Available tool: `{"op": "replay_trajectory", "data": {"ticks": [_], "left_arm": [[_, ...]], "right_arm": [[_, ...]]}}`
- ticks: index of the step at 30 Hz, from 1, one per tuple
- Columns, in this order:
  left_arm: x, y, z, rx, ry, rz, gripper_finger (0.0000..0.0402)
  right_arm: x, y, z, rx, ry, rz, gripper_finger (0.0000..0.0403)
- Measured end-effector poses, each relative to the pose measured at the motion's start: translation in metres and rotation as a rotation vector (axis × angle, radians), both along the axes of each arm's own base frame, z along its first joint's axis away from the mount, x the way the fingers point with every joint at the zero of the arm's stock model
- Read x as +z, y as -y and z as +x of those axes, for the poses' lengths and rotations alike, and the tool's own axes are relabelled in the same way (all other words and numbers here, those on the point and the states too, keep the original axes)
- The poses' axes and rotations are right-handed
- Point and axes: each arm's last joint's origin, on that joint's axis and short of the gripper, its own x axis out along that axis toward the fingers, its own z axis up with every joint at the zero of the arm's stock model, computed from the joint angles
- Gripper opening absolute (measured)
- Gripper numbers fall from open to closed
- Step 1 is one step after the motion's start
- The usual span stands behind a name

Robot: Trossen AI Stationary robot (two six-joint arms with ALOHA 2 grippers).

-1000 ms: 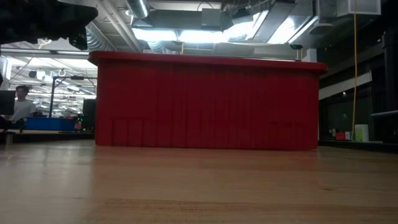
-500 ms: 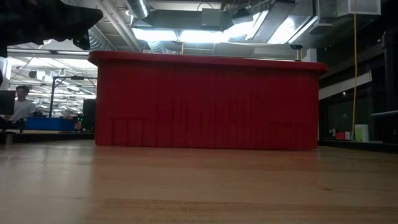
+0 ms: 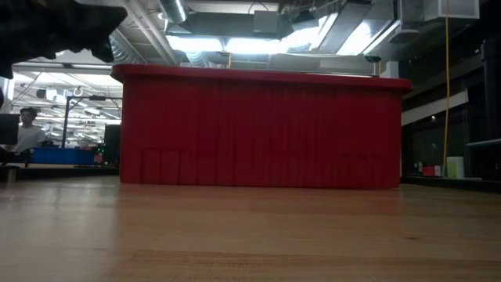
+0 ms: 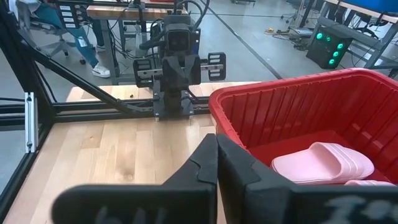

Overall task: Pick and place slides into bin
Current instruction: Return to Home Position

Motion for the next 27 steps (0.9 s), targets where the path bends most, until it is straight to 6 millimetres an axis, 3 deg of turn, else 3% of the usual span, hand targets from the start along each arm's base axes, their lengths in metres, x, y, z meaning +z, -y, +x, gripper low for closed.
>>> {"op": "replay_trajectory", "data": {"ticks": [9, 20, 27], "left_arm": [[-0.008, -0.003, 0.002, 0.101, -0.080, -0.029, 0.0001], [-0.016, -0.003, 0.004, 0.102, -0.170, -0.052, 0.0002], [-0.014, -0.006, 0.003, 0.180, -0.146, -0.054, 0.0002]], "right_arm": [[0.000, 0.000, 0.000, 0.000, -0.001, -0.001, 0.0017], [0.000, 0.000, 0.000, 0.000, -0.002, -0.002, 0.0007], [0.000, 0.000, 0.000, 0.000, -0.002, -0.001, 0.0016]]}}
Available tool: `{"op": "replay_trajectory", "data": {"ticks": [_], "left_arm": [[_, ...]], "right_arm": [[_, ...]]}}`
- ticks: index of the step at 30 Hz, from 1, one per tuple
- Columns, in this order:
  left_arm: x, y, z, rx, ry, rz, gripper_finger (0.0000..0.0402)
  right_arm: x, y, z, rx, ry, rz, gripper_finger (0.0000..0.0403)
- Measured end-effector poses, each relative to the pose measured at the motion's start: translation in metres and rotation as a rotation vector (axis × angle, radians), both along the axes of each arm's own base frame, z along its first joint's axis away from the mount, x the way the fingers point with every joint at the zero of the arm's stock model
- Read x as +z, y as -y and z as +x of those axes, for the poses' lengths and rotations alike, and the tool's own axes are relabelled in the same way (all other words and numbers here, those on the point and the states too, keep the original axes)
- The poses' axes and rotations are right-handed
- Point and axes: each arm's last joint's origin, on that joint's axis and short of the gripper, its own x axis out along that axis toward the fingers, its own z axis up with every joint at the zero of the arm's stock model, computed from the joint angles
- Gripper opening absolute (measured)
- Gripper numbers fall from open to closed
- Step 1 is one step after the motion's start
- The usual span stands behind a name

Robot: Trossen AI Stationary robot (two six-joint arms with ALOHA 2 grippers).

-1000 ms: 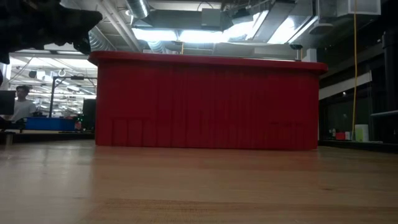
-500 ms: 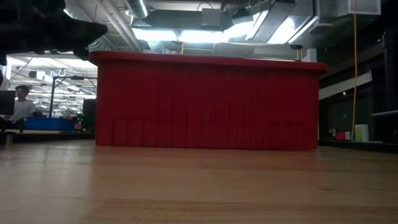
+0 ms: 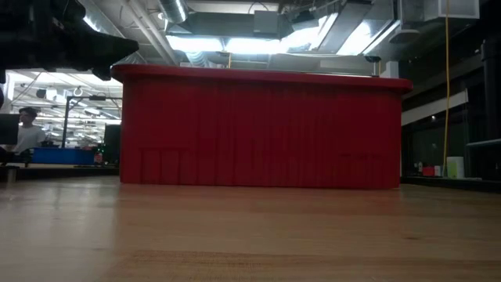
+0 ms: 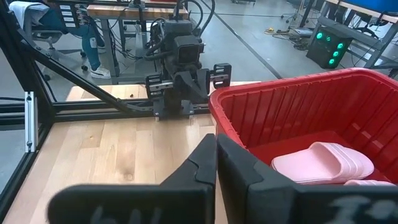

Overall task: Pick and place slides into bin
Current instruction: Return to Home Position

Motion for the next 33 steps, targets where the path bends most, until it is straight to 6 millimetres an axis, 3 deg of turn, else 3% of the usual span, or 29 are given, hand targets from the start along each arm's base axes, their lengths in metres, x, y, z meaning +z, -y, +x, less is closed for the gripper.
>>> {"op": "replay_trajectory", "data": {"ticks": [7, 17, 23, 33], "left_arm": [[0.000, 0.000, 0.000, 0.003, 0.000, 0.001, 0.0002], [0.000, 0.000, 0.000, 0.003, 0.000, 0.002, 0.0003], [-0.001, 0.000, 0.000, 0.003, -0.007, 0.001, 0.0002], [-0.001, 0.000, 0.000, 0.003, -0.011, 0.002, 0.0007]], "right_arm": [[-0.001, 0.000, 0.000, 0.015, -0.010, -0.047, 0.0005], [-0.029, 0.000, -0.002, 0.011, 0.027, -0.022, 0.0006], [-0.047, 0.007, -0.030, -0.004, 0.066, 0.047, 0.0005], [-0.073, 0.021, -0.094, 0.045, 0.163, 0.055, 0.0019]]}}
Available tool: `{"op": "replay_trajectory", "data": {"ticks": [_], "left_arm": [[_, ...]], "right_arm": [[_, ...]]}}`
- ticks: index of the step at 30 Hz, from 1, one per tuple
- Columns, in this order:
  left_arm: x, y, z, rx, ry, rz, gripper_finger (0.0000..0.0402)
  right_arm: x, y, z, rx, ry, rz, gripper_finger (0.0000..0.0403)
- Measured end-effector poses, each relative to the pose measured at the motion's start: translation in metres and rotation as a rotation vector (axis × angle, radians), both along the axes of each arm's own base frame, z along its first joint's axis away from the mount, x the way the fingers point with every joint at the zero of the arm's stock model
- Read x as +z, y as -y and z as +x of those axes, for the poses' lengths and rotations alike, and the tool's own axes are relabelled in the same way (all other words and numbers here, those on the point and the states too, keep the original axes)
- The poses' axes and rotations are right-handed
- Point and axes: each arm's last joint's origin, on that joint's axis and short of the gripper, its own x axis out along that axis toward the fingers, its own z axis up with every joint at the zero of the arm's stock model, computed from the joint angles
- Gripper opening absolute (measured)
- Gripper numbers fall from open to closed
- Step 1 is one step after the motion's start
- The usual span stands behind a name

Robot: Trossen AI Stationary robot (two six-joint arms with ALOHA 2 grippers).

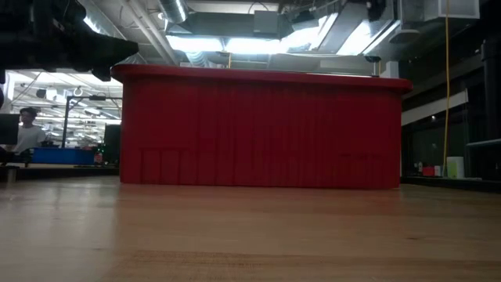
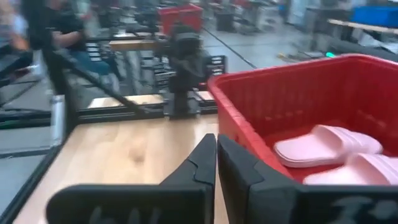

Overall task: Pick and place slides into bin
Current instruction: Return to Home Position

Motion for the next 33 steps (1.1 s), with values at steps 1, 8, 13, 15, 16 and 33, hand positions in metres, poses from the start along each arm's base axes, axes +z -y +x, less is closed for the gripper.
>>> {"op": "replay_trajectory", "data": {"ticks": [1, 8, 13, 15, 16, 33], "left_arm": [[0.000, 0.000, 0.000, 0.000, 0.000, 0.000, 0.0007], [0.000, 0.000, 0.000, 0.000, 0.000, 0.000, 0.0008], [0.000, 0.000, 0.000, 0.000, 0.000, 0.000, 0.0006], [0.000, 0.000, 0.000, 0.000, 0.000, 0.000, 0.0004], [0.000, 0.000, 0.000, 0.000, 0.000, 0.000, 0.0004], [0.000, 0.000, 0.000, 0.000, -0.003, 0.000, 0.0007]], "right_arm": [[-0.001, 0.001, -0.007, 0.023, 0.010, -0.002, 0.0018], [-0.013, 0.010, -0.055, 0.167, 0.105, -0.011, 0.0004], [-0.027, 0.015, -0.076, 0.169, 0.145, -0.003, 0.0028], [-0.033, 0.016, -0.080, 0.169, 0.145, -0.007, 0.0037], [-0.034, 0.017, -0.081, 0.169, 0.147, -0.006, 0.0041], [-0.083, 0.026, -0.103, 0.092, 0.276, 0.042, 0.0049]]}}
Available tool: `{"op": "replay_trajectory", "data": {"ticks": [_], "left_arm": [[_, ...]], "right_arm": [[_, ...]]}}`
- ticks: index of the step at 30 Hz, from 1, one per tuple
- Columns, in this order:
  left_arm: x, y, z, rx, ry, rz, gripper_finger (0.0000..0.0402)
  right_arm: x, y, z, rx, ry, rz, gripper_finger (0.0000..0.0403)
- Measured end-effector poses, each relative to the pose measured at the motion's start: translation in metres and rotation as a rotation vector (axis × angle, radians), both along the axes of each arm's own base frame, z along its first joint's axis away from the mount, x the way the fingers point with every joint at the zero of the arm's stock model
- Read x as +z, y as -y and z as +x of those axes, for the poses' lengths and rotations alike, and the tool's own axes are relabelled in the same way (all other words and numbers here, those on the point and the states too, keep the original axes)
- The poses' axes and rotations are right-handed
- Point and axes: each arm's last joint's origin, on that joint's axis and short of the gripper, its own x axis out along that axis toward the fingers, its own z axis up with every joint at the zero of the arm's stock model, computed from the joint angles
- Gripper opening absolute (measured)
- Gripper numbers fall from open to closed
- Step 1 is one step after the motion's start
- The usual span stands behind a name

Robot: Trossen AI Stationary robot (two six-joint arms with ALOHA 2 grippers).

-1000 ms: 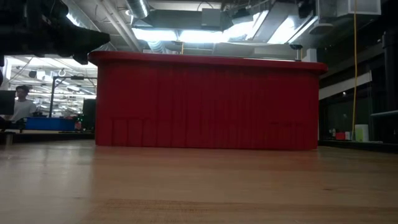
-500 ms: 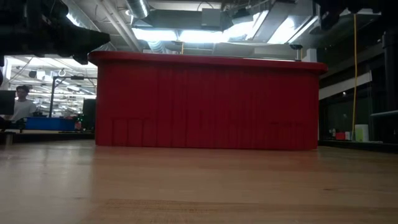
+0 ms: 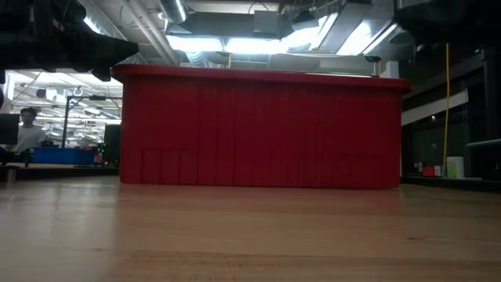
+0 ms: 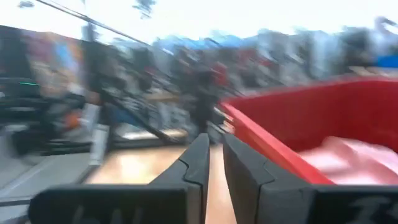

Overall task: Pick and place slides into bin
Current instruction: Return to Home Position

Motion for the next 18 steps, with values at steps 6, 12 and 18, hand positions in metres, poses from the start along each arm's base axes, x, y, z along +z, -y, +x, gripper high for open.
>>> {"op": "replay_trajectory", "data": {"ticks": [6, 12, 18], "left_arm": [[0.000, 0.000, 0.000, 0.000, 0.000, 0.000, 0.0006], [0.000, 0.000, 0.000, 0.000, -0.001, 0.000, 0.0006], [0.000, 0.000, 0.000, 0.000, -0.001, 0.000, 0.0007]], "right_arm": [[-0.014, 0.002, -0.020, 0.199, 0.134, -0.019, 0.0049], [-0.027, 0.004, -0.017, 0.216, 0.106, -0.002, 0.0049], [-0.049, 0.005, -0.011, 0.199, 0.019, 0.029, 0.0049]]}}
